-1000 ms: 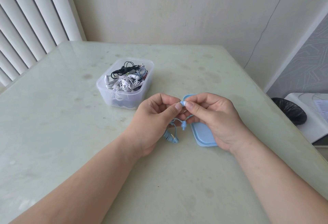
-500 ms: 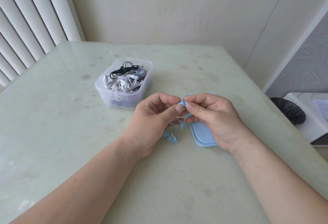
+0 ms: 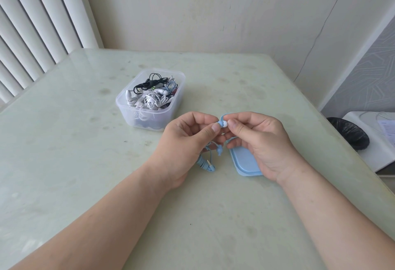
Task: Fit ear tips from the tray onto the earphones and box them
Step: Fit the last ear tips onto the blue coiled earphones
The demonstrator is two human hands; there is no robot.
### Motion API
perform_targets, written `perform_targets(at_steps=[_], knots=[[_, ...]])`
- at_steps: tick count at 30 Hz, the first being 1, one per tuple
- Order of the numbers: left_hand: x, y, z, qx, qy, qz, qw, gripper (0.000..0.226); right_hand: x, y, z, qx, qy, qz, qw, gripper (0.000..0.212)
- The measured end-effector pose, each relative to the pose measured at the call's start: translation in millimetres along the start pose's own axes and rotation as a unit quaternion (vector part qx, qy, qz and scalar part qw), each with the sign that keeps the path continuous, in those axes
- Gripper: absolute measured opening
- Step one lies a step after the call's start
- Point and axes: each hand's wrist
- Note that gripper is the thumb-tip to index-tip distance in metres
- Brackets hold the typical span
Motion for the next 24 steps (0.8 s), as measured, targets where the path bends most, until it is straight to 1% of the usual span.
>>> perform_targets(at_steps=[3, 6, 9, 11, 12, 13, 14, 16, 17, 19, 21, 23, 24], knots=[[0, 0, 0, 0.005, -0.005, -0.010, 1.000, 0.015, -1, -2, -2, 0.012, -0.005, 0.018, 1.000, 0.011], [-1, 0, 1, 0.050, -0.009, -0.046, 0.998, 0.030, -2, -3, -4, 0.013, -0.008, 0.044, 0.999, 0.005], [0, 1, 5, 0.065, 0.008, -0.066, 0.996, 0.028, -2, -4, -8, -0.001, -0.004, 0.079, 0.997, 0.006], [1, 2, 5, 0.041, 0.021, -0.044, 0.998, 0.023, 1, 0, -11, -0.009, 0.006, 0.134, 0.991, 0.003], [1, 2, 4, 0.020, 0.028, -0.028, 0.999, 0.022, 2, 4, -12, -0.045, 0.025, 0.167, 0.985, 0.001], [2, 2, 4, 0.002, 0.033, -0.015, 0.999, 0.021, 5, 10, -11, -0.116, 0.049, 0.197, 0.972, 0.006], [3, 2, 3, -0.009, 0.036, -0.005, 0.999, 0.020, 7, 17, -8, -0.209, 0.075, 0.212, 0.952, 0.012], [4, 1, 3, -0.016, 0.036, 0.003, 0.999, 0.018, 11, 25, -2, -0.381, 0.103, 0.197, 0.898, 0.024], [4, 1, 2, -0.017, 0.033, 0.004, 0.999, 0.018, 13, 27, 2, -0.440, 0.104, 0.177, 0.874, 0.028], [5, 0, 1, -0.015, 0.030, 0.004, 0.999, 0.018, 17, 28, 7, -0.512, 0.086, 0.145, 0.842, 0.029], [4, -1, 1, -0.013, 0.028, 0.002, 1.000, 0.018, 21, 26, 10, -0.559, 0.070, 0.130, 0.816, 0.025], [3, -1, 1, -0.012, 0.028, 0.000, 1.000, 0.018, 25, 25, 10, -0.580, 0.056, 0.134, 0.801, 0.021], [3, -1, 2, -0.010, 0.028, -0.002, 1.000, 0.018, 26, 24, 10, -0.579, 0.050, 0.141, 0.801, 0.020]])
Point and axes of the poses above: each hand's wrist, its own x-axis towards the middle knuckle, its own y-axis out of the back of the hand, z = x × y, and after that the axes turned 2 degrees about -y, right-handed
